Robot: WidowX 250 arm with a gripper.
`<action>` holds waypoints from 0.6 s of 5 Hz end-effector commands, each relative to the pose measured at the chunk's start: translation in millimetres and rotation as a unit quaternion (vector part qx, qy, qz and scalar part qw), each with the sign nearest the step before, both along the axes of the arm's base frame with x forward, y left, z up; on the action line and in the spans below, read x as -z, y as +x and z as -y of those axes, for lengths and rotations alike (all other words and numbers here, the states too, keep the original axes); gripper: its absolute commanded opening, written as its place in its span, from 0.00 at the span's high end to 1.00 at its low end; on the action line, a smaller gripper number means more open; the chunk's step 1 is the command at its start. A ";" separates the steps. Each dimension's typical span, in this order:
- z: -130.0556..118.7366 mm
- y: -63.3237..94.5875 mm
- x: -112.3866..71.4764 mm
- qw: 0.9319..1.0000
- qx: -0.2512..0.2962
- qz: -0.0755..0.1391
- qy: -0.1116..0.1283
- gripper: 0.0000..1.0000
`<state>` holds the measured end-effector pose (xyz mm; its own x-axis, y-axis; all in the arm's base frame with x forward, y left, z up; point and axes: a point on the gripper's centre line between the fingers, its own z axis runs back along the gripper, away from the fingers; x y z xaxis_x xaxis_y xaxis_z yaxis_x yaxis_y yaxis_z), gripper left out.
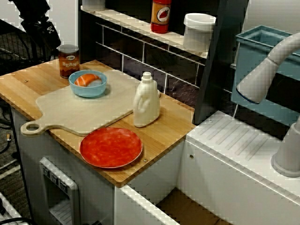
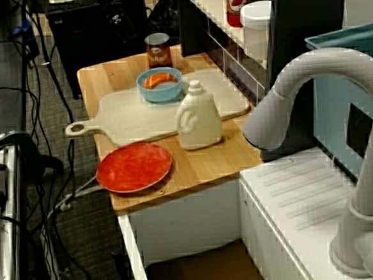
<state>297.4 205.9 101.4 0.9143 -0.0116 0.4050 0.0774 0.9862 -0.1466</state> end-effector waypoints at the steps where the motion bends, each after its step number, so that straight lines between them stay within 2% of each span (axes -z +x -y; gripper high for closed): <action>1: -18.1 -6.1 -7.2 0.998 0.009 0.046 0.034 0.00; 2: -20.5 -7.5 -0.9 0.998 -0.005 0.055 0.041 0.00; 3: -22.0 -12.3 5.7 0.996 -0.019 0.069 0.048 0.06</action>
<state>287.1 216.5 76.3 0.8711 0.0047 0.4911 0.0483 0.9943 -0.0952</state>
